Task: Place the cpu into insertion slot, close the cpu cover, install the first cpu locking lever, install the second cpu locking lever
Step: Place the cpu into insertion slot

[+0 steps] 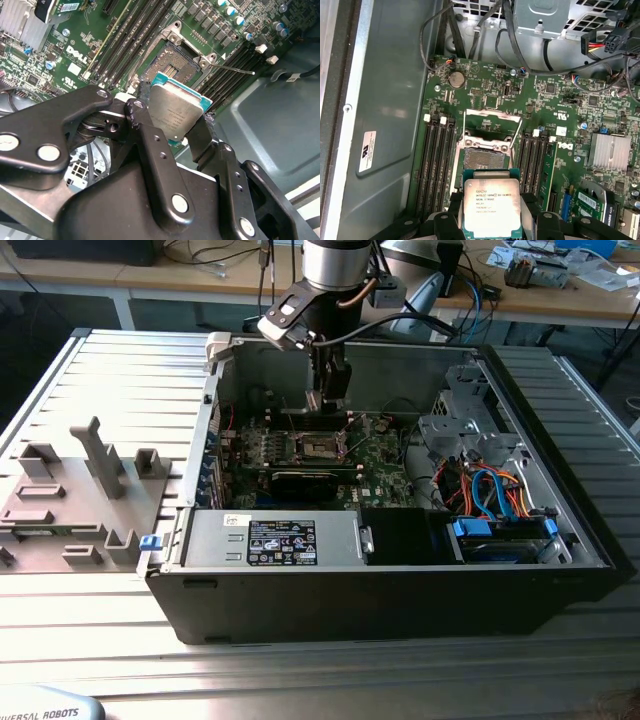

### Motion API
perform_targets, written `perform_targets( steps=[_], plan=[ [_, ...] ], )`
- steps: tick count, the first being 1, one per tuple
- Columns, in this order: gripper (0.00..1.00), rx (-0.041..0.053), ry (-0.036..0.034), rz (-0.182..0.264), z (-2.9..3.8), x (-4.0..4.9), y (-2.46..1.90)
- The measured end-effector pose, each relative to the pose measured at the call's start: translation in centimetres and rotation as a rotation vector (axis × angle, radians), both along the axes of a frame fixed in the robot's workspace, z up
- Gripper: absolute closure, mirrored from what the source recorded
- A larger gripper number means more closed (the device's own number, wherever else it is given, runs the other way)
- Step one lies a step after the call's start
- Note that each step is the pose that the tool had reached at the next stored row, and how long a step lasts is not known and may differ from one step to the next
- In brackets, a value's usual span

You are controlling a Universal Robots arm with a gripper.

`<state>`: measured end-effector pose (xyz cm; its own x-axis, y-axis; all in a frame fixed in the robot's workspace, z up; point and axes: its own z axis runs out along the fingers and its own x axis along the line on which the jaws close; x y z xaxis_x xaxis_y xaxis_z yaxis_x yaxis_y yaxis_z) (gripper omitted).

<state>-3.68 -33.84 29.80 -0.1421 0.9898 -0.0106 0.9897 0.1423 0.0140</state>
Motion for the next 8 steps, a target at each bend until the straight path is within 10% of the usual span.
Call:
perform_targets(
  steps=[8],
  plan=[
    [0.46,0.0001,0.0000,-0.007,-0.03,0.00,0.00]
  ],
)
